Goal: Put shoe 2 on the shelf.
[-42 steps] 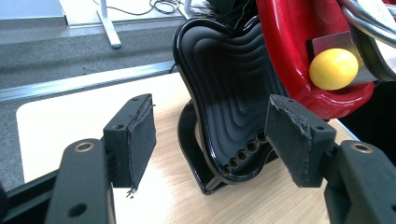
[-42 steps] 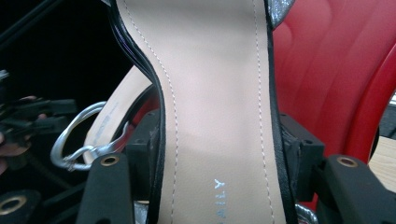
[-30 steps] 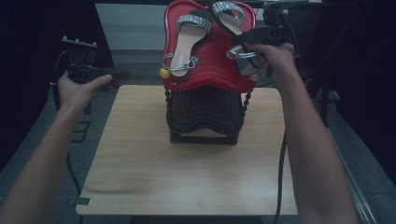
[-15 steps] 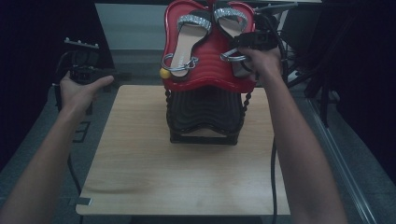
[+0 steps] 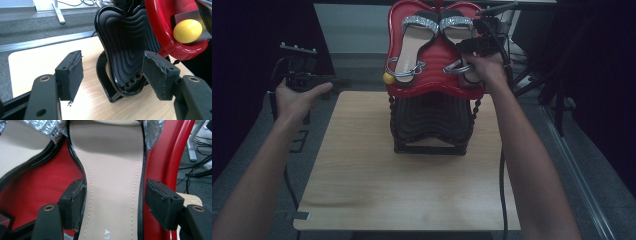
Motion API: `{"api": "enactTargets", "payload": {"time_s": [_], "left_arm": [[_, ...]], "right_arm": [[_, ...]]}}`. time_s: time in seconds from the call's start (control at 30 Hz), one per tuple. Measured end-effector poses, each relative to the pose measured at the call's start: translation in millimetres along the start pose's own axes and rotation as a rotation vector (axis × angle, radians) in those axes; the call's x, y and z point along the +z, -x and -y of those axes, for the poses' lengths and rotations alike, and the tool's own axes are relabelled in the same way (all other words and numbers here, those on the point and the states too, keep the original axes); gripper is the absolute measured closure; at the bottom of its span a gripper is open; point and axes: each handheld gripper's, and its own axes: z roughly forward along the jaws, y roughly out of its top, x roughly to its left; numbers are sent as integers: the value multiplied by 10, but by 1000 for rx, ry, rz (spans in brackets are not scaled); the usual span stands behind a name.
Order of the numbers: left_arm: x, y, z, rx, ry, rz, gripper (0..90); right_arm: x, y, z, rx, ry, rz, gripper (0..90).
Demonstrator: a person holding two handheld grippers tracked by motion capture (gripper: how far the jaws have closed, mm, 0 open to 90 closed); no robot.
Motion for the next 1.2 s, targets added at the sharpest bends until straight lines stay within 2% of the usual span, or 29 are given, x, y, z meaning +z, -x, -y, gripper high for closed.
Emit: {"api": "enactTargets", "payload": {"time_s": [0.13,0.27,0.3,0.37,0.4,0.43,0.47,0.5,0.53,0.57,0.6,0.63,0.83,0.87,0.9,1.0,1.13,1.2], "left_arm": [[2,6,2,1,-3,-3,333],[-14,4,-11,1,1,-4,333],[-16,5,-14,2,2,-4,333],[-16,13,-19,2,4,-1,333],[-16,13,-19,2,4,-1,333],[-12,23,-19,3,2,-1,333],[-12,23,-19,3,2,-1,333],[-8,24,-20,7,1,1,332],[-8,24,-20,7,1,1,333],[-4,29,-20,7,1,0,333],[-4,29,-20,7,1,0,333],[3,33,-17,6,0,0,333],[15,35,-1,4,-2,1,332],[15,35,-1,4,-2,1,332],[12,36,3,3,0,-1,332],[6,35,9,2,-1,-2,332],[1,48,7,-1,0,-4,332],[1,57,6,-1,3,-3,333]], "right_arm": [[35,-4,34,-6,-10,7,324],[10,36,42,2,4,-31,310],[-41,80,32,15,41,-71,304],[-80,119,19,28,55,-110,304],[-80,119,19,28,55,-110,304],[-130,164,7,40,69,-160,319],[-130,164,7,40,69,-160,319],[-163,202,7,43,77,-201,329],[-163,202,7,43,77,-201,329],[-202,246,14,39,92,-230,345],[-202,246,14,39,92,-230,345],[-241,296,27,42,104,-268,363],[-351,469,115,23,135,-346,432],[-351,469,115,23,135,-346,432],[-386,544,161,31,152,-381,448],[-440,645,237,28,168,-424,470],[-494,721,307,10,183,-446,476],[-547,815,378,1,197,-461,478]]}}
